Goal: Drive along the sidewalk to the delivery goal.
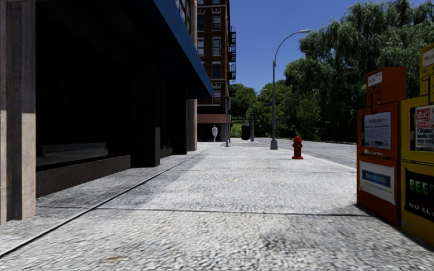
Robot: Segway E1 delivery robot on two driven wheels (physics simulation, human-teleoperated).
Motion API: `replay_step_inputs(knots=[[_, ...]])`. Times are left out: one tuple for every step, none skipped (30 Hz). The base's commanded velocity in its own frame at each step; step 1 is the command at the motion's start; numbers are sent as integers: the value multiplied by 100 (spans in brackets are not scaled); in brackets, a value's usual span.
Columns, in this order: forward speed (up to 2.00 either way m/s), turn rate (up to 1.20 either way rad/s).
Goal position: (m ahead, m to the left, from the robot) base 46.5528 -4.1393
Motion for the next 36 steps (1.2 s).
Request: replay_step_inputs(knots=[[200, 0], [200, 0], [200, 0], [200, 0], [200, 0], [200, 0], [200, 0], [200, 0], [200, 0], [200, 0], [200, 0], [200, 0], [200, 0], [200, 0], [200, 0], [200, 0], [200, 0], [200, 0], [200, 0], [200, 0], [200, 0], [200, 0], [200, 0], [200, 0], [200, 0], [200, 0], [200, 0], [200, 0], [200, 0], [200, 0], [200, 0], [200, 0], [200, 0], [200, 0], [200, 0], [200, 0]])
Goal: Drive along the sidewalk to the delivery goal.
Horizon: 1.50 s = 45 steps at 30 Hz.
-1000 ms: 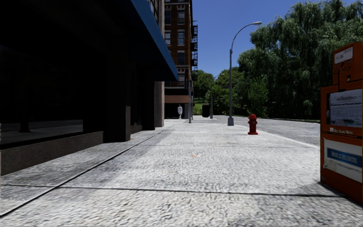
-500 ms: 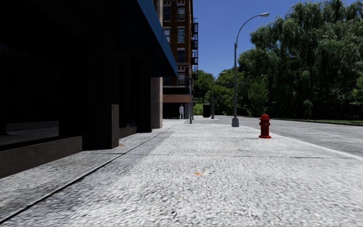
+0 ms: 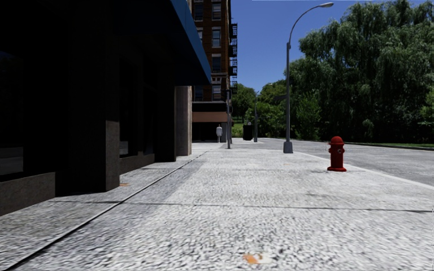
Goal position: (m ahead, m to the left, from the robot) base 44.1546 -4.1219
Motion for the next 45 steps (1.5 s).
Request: replay_step_inputs(knots=[[200, 0], [200, 0], [200, 0], [200, 0], [200, 0], [200, 0], [200, 0], [200, 0], [200, 0], [200, 0], [200, 0], [200, 0], [200, 0], [200, 0], [200, 0], [200, 0], [200, 0], [200, 0], [200, 0], [200, 0], [200, 0], [200, 0], [200, 0], [200, 0], [200, 0], [200, 0], [200, 0], [200, 0], [200, 0], [200, 0], [200, 0], [200, 0], [200, 0], [200, 0], [200, 0], [200, 0], [200, 0], [200, 0], [200, 0], [200, 0], [200, 0], [200, 0], [200, 0], [200, 0], [200, 0]])
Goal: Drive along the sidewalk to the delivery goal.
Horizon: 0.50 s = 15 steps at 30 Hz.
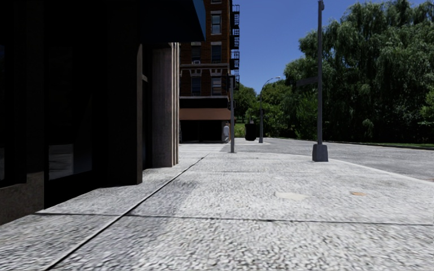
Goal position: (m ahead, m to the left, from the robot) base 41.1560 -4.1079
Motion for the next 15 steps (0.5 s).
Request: replay_step_inputs(knots=[[200, 0], [200, 0], [200, 0], [200, 0], [200, 0], [200, 0], [200, 0], [200, 0], [200, 0], [200, 0], [200, 0], [200, 0], [200, 0], [200, 0], [200, 0]])
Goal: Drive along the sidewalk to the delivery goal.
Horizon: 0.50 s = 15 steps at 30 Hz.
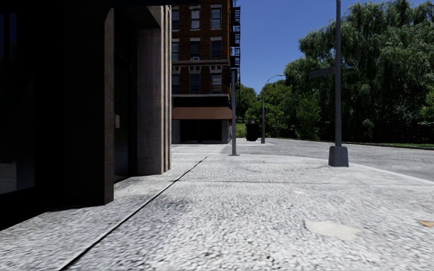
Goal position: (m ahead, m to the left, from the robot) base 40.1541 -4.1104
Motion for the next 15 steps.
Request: replay_step_inputs(knots=[[200, 0], [200, 0], [200, 0], [200, 0], [200, 0], [200, 0], [200, 0], [200, 0], [200, 0], [200, 0], [200, 0], [200, 0], [200, 0], [200, 0], [200, 0]])
